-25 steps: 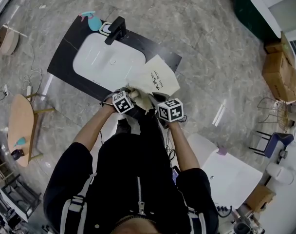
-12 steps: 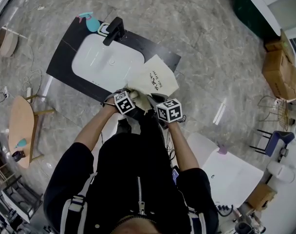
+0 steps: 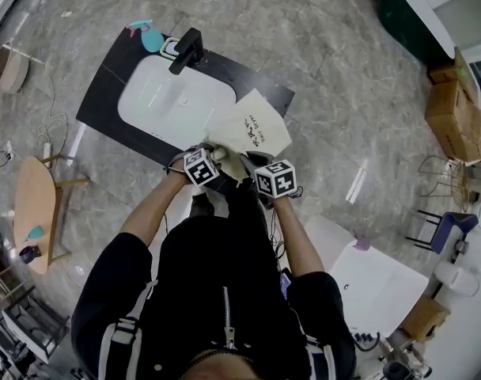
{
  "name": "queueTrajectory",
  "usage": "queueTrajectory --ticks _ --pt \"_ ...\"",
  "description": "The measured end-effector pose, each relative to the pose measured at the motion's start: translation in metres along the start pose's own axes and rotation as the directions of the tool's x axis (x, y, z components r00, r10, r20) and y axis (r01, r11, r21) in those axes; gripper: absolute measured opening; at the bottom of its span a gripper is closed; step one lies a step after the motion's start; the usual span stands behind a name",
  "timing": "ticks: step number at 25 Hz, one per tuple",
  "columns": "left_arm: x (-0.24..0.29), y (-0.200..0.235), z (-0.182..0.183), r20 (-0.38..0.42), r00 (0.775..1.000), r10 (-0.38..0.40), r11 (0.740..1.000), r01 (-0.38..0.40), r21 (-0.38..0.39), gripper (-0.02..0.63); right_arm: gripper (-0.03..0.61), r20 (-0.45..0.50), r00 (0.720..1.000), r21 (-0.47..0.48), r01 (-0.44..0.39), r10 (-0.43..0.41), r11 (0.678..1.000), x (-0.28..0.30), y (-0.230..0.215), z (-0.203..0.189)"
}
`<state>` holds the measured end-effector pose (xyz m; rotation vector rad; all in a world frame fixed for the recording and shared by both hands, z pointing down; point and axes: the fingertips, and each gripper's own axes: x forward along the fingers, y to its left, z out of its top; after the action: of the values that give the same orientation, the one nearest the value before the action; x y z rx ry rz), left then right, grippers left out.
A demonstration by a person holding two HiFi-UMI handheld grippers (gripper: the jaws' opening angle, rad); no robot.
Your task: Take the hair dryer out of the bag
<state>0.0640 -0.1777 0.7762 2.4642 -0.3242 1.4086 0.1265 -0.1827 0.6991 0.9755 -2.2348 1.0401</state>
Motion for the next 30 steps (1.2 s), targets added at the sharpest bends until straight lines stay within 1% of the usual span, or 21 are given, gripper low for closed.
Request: queueTrajectory --ticks 4,16,19,23,30 --pt "-0.005 0.000 0.000 0.005 1.000 -0.010 1.000 0.010 -0.012 0.230 0.057 -0.004 1.000 0.004 0.007 -0.007 1.000 0.002 0.001 -0.001" --pt "-0.028 -0.004 -0.013 0.072 0.997 -0.014 0.996 0.020 -0.089 0.224 0.057 -0.005 0.999 0.009 0.039 -0.039 0.999 0.008 0.000 -0.001" --pt "-0.034 -0.005 -0.016 0.086 0.996 -0.010 0.996 0.017 -0.088 0.224 0.057 -0.006 0.999 0.010 0.046 -0.046 0.999 0.009 0.001 -0.001" --pt "-0.040 -0.011 -0.022 0.091 0.995 -0.030 0.996 0.037 -0.086 0.224 0.058 -0.001 0.998 0.012 0.059 -0.059 0.998 0.012 0.002 0.002" --pt "-0.052 -0.018 -0.035 0.100 0.994 -0.039 0.995 0.048 -0.091 0.224 0.058 -0.011 0.997 0.012 0.079 -0.079 0.997 0.018 0.002 0.003"
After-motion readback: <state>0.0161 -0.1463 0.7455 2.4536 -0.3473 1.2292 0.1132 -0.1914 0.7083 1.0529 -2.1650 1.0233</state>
